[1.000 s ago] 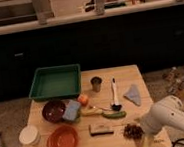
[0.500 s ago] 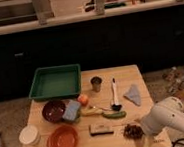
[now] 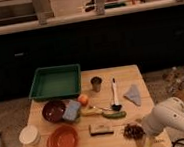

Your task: Place grapes in metal cup

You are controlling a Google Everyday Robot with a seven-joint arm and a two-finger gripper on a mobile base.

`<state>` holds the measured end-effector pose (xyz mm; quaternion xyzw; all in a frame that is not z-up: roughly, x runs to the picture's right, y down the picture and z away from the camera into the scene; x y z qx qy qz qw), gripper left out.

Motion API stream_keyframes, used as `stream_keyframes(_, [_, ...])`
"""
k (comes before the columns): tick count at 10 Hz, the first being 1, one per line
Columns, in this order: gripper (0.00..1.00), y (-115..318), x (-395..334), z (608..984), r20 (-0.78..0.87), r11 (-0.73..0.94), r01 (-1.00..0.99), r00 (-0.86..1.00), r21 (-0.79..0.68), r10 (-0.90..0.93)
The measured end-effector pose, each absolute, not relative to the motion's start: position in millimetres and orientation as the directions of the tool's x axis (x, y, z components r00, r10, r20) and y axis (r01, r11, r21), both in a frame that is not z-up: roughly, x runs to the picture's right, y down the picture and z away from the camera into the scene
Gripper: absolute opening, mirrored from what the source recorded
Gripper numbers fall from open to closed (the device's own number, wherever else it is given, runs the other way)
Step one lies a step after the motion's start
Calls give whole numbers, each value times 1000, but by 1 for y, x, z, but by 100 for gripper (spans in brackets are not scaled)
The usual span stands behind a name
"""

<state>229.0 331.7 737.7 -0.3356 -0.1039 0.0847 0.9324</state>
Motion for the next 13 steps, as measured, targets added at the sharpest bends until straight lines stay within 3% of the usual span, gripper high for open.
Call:
stream_keyframes(8, [2,334,227,749,141,749,-79,964,-658,225])
stream_keyframes(13, [0,306,247,734,130,776,-112,961,-621,243])
